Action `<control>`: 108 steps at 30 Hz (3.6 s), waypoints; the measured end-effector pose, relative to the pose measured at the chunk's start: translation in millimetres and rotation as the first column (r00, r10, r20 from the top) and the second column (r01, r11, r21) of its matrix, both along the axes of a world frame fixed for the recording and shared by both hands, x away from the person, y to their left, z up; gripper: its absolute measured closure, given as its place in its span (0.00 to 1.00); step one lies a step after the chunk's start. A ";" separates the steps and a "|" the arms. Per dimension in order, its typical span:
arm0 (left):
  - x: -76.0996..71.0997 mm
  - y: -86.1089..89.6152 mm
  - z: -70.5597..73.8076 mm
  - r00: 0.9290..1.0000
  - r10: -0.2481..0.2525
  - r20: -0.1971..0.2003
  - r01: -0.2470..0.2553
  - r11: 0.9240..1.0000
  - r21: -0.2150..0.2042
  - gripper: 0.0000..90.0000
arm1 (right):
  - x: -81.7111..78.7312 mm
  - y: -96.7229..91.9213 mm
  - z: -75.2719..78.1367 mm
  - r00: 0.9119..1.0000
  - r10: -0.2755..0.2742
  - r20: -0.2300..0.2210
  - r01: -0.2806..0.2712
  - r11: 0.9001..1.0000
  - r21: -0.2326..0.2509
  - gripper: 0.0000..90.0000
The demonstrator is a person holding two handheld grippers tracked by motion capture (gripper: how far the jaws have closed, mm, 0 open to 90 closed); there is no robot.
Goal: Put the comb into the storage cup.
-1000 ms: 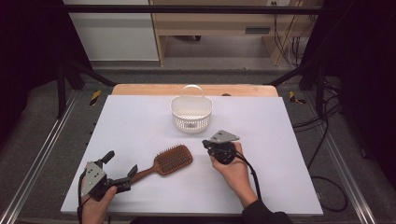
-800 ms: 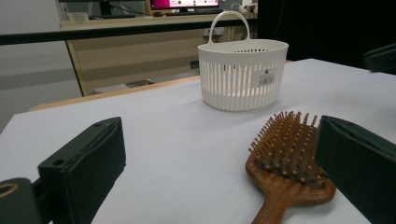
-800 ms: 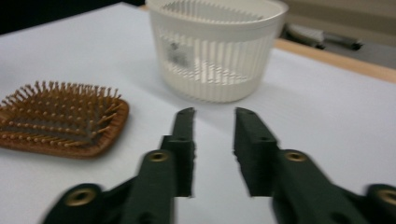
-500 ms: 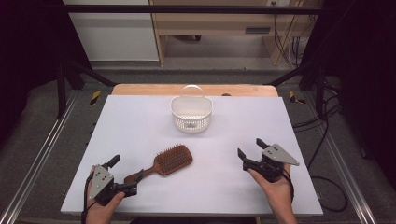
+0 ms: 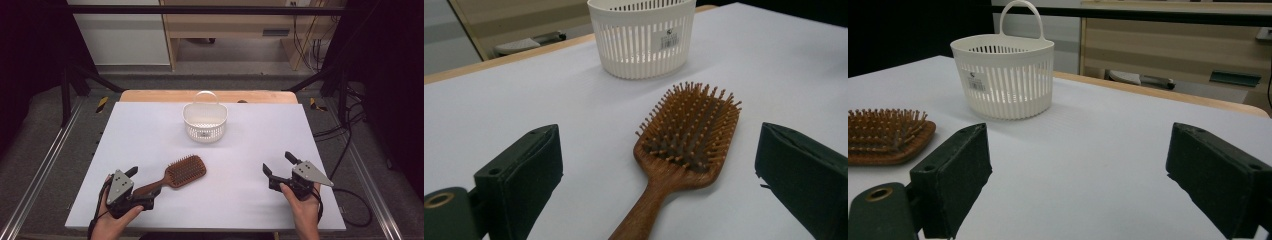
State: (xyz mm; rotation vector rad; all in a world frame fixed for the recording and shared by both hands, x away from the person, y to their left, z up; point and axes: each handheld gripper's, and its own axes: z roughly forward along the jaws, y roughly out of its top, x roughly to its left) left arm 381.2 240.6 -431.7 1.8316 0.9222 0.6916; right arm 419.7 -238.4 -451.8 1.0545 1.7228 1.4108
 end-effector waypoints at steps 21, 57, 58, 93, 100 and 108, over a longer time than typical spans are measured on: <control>55.2 -11.1 0.3 0.961 -0.072 -0.267 0.129 0.971 0.201 0.06 | 1.4 -5.9 -5.0 1.000 -0.008 -0.001 0.008 0.999 0.051 0.12; 62.5 -5.3 -13.2 0.920 -0.111 -0.376 0.236 0.923 0.305 0.05 | 1.2 -6.0 -6.0 1.000 -0.009 -0.012 0.010 0.998 0.064 0.12; 62.8 -5.4 -13.1 0.919 -0.111 -0.378 0.238 0.921 0.309 0.05 | 1.2 -6.0 -6.0 1.000 -0.010 -0.011 0.010 0.998 0.063 0.12; 72.2 -10.3 -17.1 0.864 -0.131 -0.486 0.346 0.857 0.382 0.09 | 2.2 -7.6 -7.8 1.000 -0.009 -0.025 0.011 0.997 0.072 0.13; 74.1 -10.6 -18.3 0.854 -0.146 -0.499 0.368 0.848 0.382 0.15 | 1.7 -8.2 -7.6 1.000 -0.007 -0.024 0.008 0.997 0.079 0.13; 76.7 -9.6 -16.7 0.848 -0.170 -0.502 0.386 0.847 0.365 0.30 | 3.5 0.0 -9.4 0.999 0.019 -0.028 -0.017 0.998 0.063 0.13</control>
